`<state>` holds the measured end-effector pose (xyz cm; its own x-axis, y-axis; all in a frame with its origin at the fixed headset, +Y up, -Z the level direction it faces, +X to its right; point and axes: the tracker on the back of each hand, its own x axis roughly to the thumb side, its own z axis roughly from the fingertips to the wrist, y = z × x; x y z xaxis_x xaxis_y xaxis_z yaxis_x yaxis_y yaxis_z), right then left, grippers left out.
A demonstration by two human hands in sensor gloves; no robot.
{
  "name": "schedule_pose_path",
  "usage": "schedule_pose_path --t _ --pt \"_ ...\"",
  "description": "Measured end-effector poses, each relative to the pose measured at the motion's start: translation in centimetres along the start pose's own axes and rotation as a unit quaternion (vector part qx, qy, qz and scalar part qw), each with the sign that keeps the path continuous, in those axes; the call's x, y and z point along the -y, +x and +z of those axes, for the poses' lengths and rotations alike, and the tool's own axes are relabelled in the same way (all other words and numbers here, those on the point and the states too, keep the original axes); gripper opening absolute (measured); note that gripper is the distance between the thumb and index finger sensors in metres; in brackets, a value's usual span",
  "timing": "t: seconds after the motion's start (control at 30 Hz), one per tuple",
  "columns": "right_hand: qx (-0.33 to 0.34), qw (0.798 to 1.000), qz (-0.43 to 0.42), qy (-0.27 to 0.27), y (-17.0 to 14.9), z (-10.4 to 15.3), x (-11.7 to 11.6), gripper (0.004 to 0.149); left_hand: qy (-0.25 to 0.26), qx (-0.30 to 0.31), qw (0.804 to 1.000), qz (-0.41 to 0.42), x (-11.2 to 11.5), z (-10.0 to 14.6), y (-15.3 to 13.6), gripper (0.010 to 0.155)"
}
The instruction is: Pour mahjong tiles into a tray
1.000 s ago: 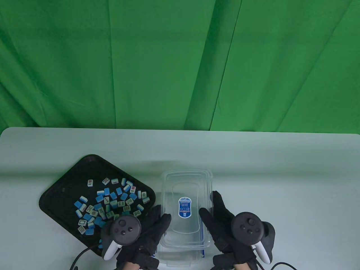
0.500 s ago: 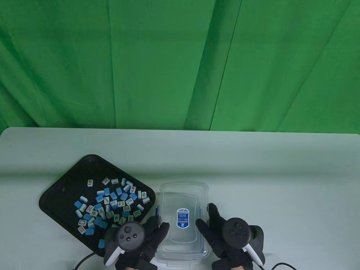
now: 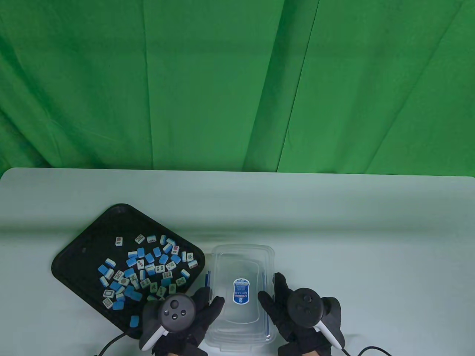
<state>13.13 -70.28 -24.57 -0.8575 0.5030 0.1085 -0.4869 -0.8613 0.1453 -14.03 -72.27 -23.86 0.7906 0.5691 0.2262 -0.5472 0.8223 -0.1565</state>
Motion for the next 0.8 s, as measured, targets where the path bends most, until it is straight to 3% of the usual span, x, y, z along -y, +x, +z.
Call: schedule_pose_path --t 0.8 --pt "-0.011 0.999 0.036 0.006 0.19 -0.03 -0.39 0.075 -0.006 -0.012 1.0 -0.022 0.08 0.08 0.22 0.068"
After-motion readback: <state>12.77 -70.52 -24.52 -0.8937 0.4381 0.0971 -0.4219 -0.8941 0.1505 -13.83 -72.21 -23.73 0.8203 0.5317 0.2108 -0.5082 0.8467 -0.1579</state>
